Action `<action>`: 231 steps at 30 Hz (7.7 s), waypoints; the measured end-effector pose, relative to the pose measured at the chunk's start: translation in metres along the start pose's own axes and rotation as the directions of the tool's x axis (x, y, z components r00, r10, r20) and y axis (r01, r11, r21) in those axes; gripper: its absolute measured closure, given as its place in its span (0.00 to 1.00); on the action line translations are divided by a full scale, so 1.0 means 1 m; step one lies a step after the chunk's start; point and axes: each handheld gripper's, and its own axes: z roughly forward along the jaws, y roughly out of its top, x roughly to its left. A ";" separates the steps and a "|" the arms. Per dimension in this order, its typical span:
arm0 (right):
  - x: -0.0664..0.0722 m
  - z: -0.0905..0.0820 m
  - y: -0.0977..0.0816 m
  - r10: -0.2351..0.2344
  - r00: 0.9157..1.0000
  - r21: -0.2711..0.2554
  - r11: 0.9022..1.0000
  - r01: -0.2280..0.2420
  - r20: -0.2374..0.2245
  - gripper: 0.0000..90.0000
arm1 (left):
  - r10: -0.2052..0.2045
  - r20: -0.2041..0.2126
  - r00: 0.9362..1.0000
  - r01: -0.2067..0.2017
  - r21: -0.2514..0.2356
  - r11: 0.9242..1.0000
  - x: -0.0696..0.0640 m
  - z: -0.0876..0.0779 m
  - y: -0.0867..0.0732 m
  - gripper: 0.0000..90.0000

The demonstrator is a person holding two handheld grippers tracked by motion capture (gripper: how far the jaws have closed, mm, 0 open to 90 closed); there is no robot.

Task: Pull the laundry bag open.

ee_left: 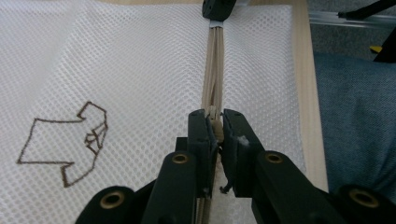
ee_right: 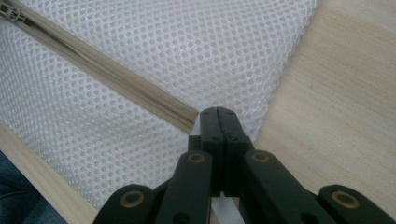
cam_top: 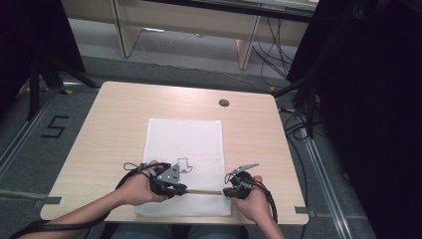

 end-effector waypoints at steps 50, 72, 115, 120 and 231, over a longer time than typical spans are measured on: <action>0.000 0.000 0.000 0.011 1.000 0.000 1.000 -0.011 -0.003 1.00 | -0.012 -0.014 1.000 0.012 0.010 1.000 0.004 -0.024 -0.018 0.90; 0.000 0.000 0.000 0.007 1.000 -0.002 1.000 -0.007 -0.002 1.00 | -0.014 -0.004 1.000 0.014 0.012 1.000 0.003 -0.027 -0.023 0.90; 0.000 0.000 0.000 0.006 1.000 -0.002 1.000 -0.006 -0.003 1.00 | -0.028 -0.009 1.000 0.028 0.010 1.000 0.006 -0.038 -0.036 0.90; 0.000 0.000 0.000 0.007 1.000 -0.003 1.000 -0.007 -0.003 1.00 | -0.022 -0.011 1.000 0.022 0.014 1.000 0.005 -0.038 -0.036 0.90; 0.000 0.000 -0.001 0.014 1.000 -0.009 1.000 -0.014 -0.002 1.00 | -0.082 -0.061 0.995 0.084 0.028 0.996 0.016 -0.078 -0.072 0.90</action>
